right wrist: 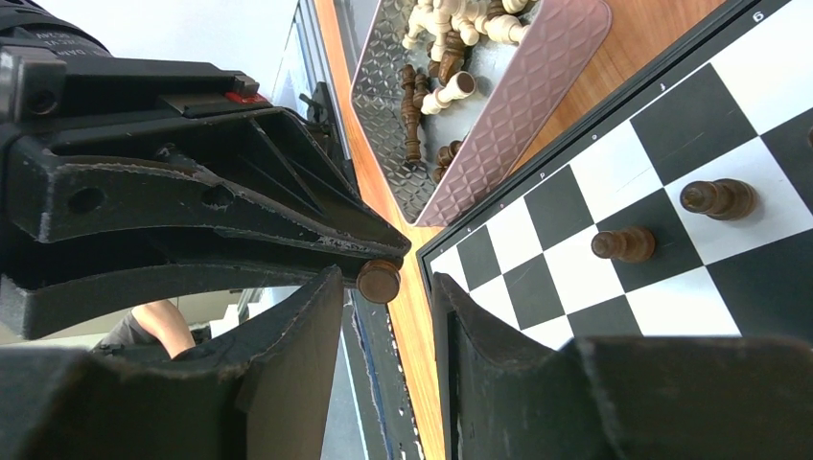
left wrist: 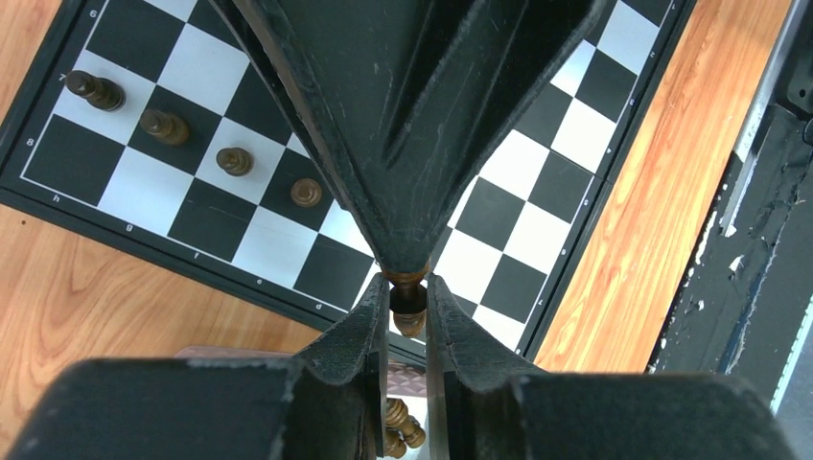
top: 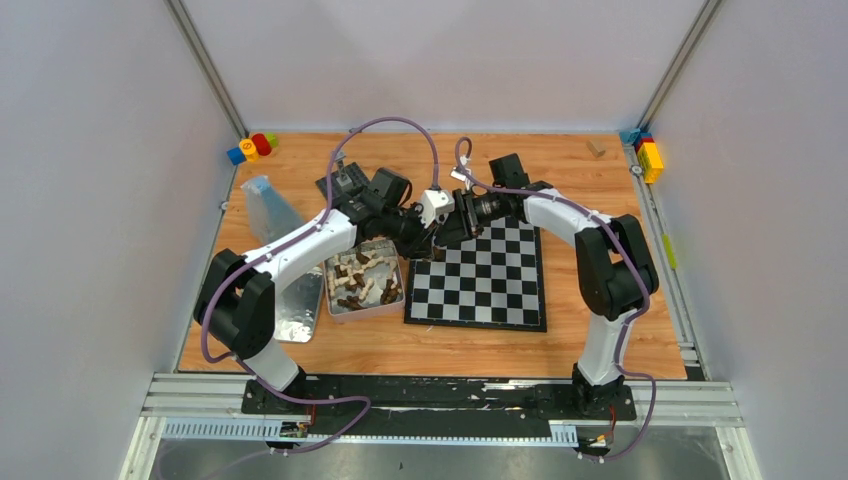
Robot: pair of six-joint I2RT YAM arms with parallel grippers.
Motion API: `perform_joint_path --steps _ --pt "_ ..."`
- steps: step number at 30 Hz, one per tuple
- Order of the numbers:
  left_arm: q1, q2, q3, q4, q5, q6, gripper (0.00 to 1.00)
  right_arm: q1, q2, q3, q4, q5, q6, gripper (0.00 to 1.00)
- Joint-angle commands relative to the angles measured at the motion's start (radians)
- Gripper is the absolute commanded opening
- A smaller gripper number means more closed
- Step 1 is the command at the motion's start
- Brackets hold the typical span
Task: Set up the chess pieces on the board
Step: Place the chess piece on the chessboard.
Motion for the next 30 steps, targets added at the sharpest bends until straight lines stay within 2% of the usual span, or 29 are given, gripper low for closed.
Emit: perform_joint_path --steps 1,13,23,26,30 --pt "-0.011 -0.009 0.045 0.01 -0.007 0.027 0.22 0.02 0.018 0.031 0.037 -0.018 0.004 0.4" --pt "-0.018 -0.007 0.045 0.024 -0.046 0.025 0.23 0.052 0.033 0.027 0.038 -0.033 -0.002 0.37" --pt "-0.022 0.003 0.046 0.039 -0.113 0.012 0.26 0.053 0.021 0.02 0.034 -0.01 -0.016 0.06" --pt "-0.022 0.007 0.044 0.04 -0.123 0.006 0.3 0.039 0.008 0.011 0.035 0.01 -0.02 0.0" --pt "-0.023 0.013 0.042 0.042 -0.128 -0.001 0.36 0.018 -0.012 -0.001 0.035 0.035 -0.024 0.0"
